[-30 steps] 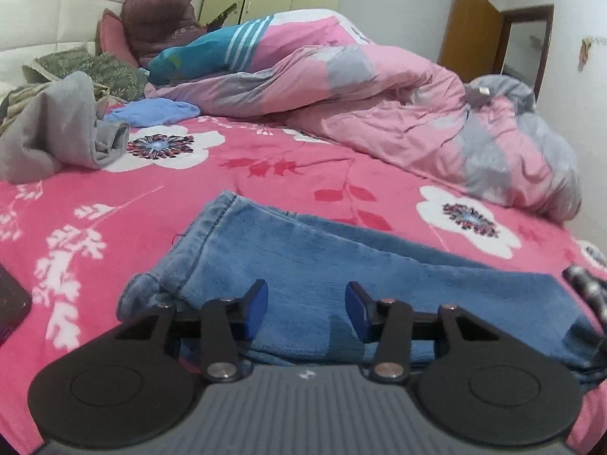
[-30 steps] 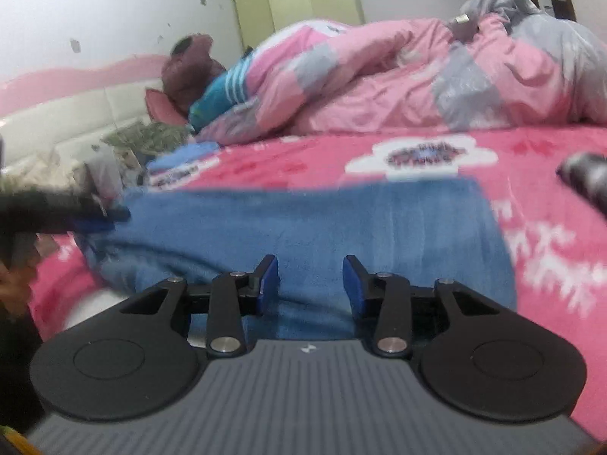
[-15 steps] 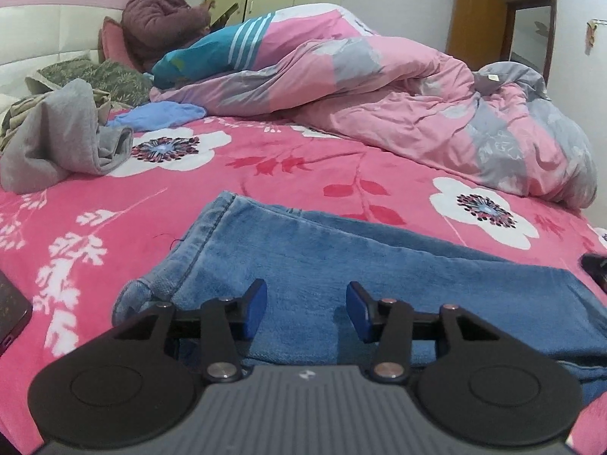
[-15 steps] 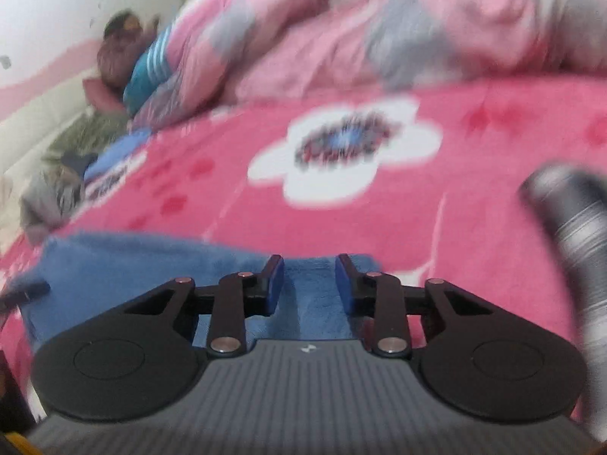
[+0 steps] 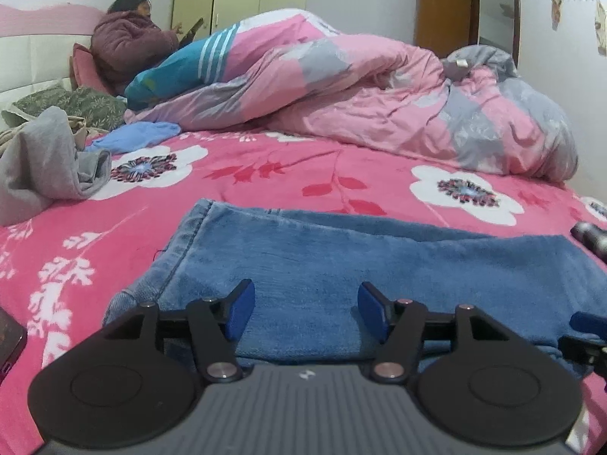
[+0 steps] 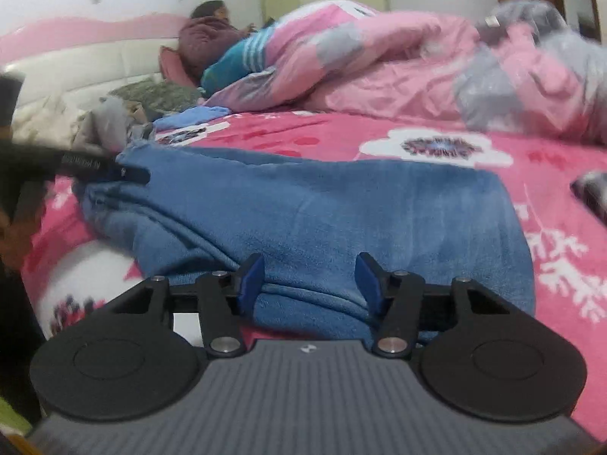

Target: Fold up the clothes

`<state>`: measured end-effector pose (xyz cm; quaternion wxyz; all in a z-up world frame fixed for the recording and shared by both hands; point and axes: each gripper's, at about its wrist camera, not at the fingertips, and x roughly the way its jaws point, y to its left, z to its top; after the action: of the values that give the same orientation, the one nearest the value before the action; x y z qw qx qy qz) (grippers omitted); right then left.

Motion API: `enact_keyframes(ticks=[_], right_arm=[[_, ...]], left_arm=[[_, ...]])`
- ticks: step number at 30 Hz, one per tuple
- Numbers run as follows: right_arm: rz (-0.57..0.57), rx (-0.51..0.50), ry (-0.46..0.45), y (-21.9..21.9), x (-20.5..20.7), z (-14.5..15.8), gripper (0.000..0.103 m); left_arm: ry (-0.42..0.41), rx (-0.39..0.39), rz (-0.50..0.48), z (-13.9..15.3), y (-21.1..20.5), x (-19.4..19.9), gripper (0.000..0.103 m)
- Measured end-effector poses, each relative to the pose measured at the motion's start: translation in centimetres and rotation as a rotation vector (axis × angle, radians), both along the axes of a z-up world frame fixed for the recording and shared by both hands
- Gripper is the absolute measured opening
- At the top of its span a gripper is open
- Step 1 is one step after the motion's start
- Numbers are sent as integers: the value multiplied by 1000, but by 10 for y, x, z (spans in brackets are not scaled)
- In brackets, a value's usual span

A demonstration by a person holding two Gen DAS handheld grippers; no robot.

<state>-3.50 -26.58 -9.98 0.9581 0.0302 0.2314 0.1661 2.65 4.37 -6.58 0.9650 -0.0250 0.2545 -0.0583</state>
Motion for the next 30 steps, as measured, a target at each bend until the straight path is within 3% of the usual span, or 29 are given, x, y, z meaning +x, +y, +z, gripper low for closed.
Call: enact_keyframes(ticks=[4,10,15,16,18,30], right_arm=[[-45,29,54,0,5,26,54],[-74,72,-66,13,6,59,55],[-131,64,75,27,32,8,66],[-137,49,55,30,29,1,67],[-147,9,29,37,26,-1,67],[-154,30,82,40,31,3,78]], left_arm=[[-57,-30,-23,7,6,-2,62],[-34,-50,0,-4,18,9,65],[-36,-49,15,-10,21,9,65],[-37,-46,14,-11,21,9,65],[-37,-42,11,-11,20,9,66],[-23,-61,9,-11,22,10,68]])
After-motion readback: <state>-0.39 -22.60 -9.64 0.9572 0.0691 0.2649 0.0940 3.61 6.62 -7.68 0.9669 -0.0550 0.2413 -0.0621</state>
